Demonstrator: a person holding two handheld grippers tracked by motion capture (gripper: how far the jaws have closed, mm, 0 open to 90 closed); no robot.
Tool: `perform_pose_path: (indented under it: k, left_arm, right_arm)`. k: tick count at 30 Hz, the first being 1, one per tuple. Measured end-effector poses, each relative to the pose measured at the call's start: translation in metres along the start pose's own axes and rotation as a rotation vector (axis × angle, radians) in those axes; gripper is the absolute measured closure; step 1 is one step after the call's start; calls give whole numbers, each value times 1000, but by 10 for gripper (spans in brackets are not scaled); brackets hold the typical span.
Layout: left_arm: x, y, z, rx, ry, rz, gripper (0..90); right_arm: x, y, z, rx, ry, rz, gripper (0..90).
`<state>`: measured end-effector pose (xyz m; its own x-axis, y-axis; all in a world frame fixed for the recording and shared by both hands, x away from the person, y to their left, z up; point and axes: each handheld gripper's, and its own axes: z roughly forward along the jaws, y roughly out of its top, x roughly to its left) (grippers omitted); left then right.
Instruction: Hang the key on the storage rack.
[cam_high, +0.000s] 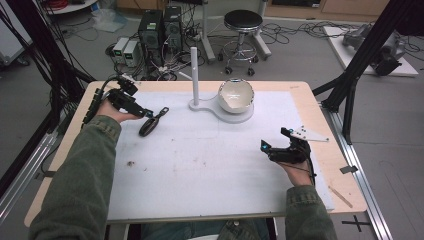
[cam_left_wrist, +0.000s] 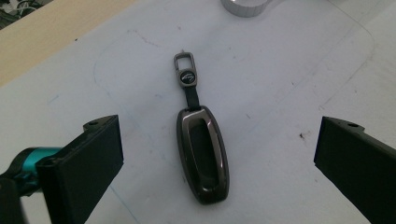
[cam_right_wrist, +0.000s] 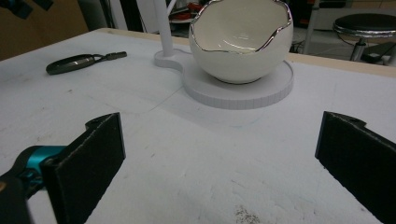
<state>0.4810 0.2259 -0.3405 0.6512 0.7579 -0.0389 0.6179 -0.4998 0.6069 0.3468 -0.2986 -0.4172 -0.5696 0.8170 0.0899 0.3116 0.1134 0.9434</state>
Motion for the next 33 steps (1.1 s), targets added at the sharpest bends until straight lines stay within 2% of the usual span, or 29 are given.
perform_pose_path:
  k: [5, 9, 12, 15, 19, 23, 30, 33]
  left_arm:
    - [-3, 13, 19, 59, -29, 23, 17]
    - [0, 19, 32, 102, -26, 33, 18]
    - [1, 22, 40, 107, -39, 12, 18]
    - [4, 22, 50, 143, -56, 13, 20]
    - [10, 20, 59, 169, -32, -2, 30]
    - [10, 20, 65, 196, -19, 6, 31]
    - [11, 19, 76, 196, -6, 3, 71]
    - [10, 19, 80, 217, 6, -3, 74]
  right_arm:
    - [0, 0, 0, 1, 3, 0, 5]
    - [0, -1, 0, 0, 5, 0, 5]
    - [-1, -1, 0, 2, 6, 2, 5]
    - [-1, -1, 0, 4, 3, 1, 5]
    - [-1, -1, -1, -1, 0, -4, 5]
    - [-1, -1, 0, 2, 0, 9, 5]
    - [0, -2, 1, 13, 0, -7, 5]
    - [0, -2, 1, 10, -1, -12, 5]
